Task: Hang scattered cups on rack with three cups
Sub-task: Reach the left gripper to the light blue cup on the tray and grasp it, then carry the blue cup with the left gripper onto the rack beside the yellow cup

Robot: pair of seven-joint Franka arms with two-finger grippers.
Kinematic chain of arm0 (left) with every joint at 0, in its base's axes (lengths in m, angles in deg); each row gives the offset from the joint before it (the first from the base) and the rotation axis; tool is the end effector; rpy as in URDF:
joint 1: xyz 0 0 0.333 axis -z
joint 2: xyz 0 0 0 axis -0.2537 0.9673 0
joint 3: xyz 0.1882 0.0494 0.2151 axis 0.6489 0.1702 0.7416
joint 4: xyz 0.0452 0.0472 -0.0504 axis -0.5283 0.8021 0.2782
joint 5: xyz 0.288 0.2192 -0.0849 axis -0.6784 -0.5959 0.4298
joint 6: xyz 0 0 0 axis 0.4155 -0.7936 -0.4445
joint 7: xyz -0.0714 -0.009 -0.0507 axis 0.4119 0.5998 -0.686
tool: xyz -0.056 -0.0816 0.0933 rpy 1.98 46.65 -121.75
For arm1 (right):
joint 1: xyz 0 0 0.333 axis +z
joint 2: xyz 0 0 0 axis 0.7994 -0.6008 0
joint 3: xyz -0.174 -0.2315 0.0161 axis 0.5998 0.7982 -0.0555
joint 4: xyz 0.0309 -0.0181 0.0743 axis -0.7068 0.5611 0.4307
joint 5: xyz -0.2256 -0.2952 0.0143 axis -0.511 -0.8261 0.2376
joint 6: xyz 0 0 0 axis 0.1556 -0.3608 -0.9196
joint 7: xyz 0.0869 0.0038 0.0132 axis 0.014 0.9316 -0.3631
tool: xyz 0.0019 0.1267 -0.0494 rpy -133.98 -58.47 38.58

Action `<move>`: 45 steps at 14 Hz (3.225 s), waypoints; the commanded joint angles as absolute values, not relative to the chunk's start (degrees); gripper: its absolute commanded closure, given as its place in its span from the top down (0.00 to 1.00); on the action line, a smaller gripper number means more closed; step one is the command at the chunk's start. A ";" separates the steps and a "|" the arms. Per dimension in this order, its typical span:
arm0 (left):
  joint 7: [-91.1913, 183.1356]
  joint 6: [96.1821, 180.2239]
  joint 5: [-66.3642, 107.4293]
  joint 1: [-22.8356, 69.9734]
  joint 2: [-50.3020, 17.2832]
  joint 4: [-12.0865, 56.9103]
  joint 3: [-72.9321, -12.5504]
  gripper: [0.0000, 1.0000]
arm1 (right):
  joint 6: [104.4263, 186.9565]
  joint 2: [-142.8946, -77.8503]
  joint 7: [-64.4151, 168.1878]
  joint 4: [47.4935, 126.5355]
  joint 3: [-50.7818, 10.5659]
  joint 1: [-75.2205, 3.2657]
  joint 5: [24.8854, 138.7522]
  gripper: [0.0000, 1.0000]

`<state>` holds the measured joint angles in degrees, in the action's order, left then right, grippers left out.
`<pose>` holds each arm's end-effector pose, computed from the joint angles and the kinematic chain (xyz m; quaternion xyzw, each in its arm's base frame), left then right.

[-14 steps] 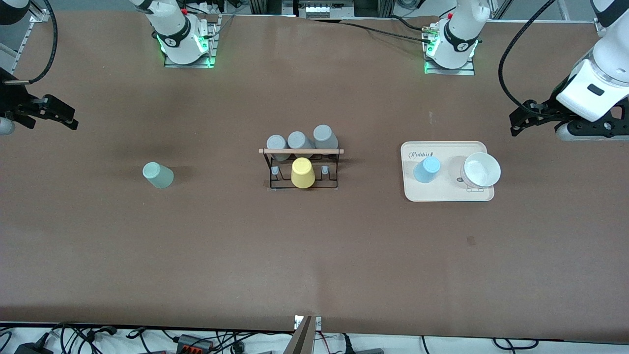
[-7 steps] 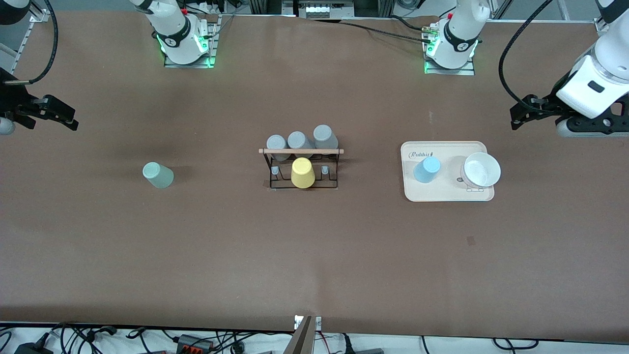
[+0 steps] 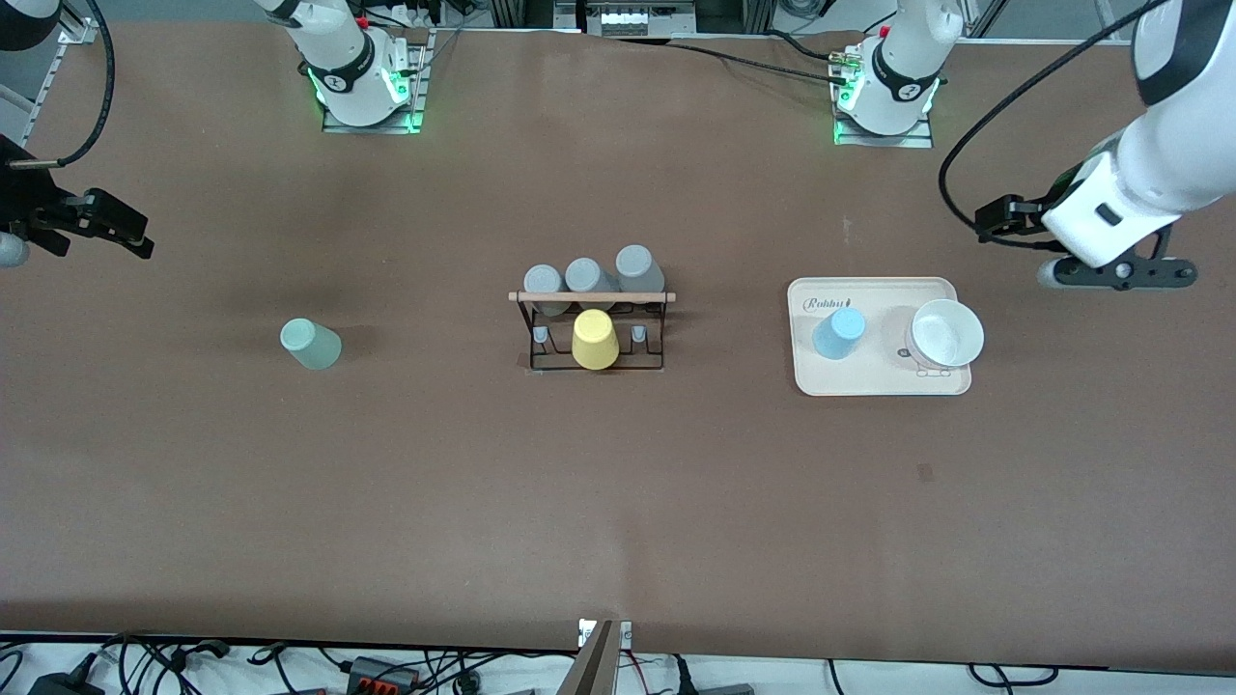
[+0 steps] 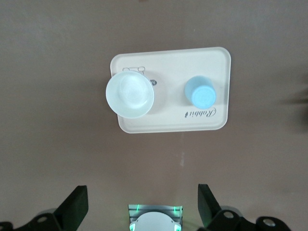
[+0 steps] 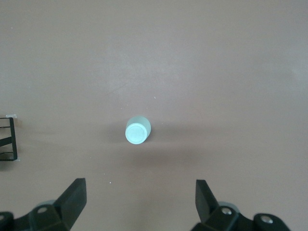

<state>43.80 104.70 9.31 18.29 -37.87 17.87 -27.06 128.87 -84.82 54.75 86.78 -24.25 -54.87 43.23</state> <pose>0.5201 -0.0498 0.4845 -0.9901 0.0168 0.1357 0.0303 0.5336 -0.0326 0.5338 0.9997 -0.0063 0.0169 0.0147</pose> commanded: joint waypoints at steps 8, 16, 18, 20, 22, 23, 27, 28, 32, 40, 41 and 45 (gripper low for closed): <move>47.60 150.35 9.87 19.53 -34.40 42.37 -34.16 1.00 | 129.48 -84.89 54.11 86.34 -24.50 -55.01 43.30 1.00; 48.75 165.09 9.61 19.35 -29.31 52.16 -34.26 1.00 | 128.86 -85.68 53.49 86.43 -24.50 -55.01 43.22 1.00; 48.75 165.35 9.61 19.35 -26.94 52.16 -34.26 1.00 | 126.85 -85.33 53.49 86.43 -24.50 -55.01 43.22 1.00; 48.75 167.63 9.61 19.18 -25.35 52.51 -34.26 1.00 | 125.00 -85.15 53.49 86.43 -24.41 -55.10 42.95 1.00; 48.75 169.13 9.61 19.18 -23.68 53.13 -34.35 1.00 | 124.64 -85.15 53.49 86.34 -24.41 -55.10 43.04 1.00; 48.75 169.48 9.61 19.53 -23.59 53.56 -34.26 1.00 | 124.64 -85.06 53.58 86.34 -24.41 -55.18 43.39 1.00; 48.31 168.79 9.52 19.53 -23.50 53.57 -34.35 0.54 | 124.37 -85.24 53.49 86.17 -24.42 -55.27 43.39 1.00; 48.22 168.78 9.52 19.62 -23.50 53.57 -34.35 0.46 | 124.64 -85.33 53.49 85.82 -24.41 -55.19 43.48 1.00; 47.96 167.56 9.52 19.53 -26.30 52.43 -34.35 0.32 | 124.73 -85.50 53.49 85.38 -24.59 -54.05 42.87 1.00; 54.79 141.99 9.43 23.03 -25.36 23.12 -39.18 0.30 | 128.16 -87.44 53.49 85.38 -24.50 -54.13 42.60 1.00; 58.47 140.15 9.43 25.74 -23.26 18.72 -39.18 0.30 | 128.16 -87.52 53.49 85.46 -24.50 -54.13 42.60 1.00; 77.63 135.30 9.43 35.07 -12.80 3.66 -38.66 0.30 | 129.73 -89.71 53.58 85.29 -24.50 -54.04 42.86 1.00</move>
<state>71.01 137.80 9.44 31.52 -20.78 12.84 -39.21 128.67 -88.24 54.32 86.27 -24.53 -54.22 43.22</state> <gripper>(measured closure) 0.317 0.000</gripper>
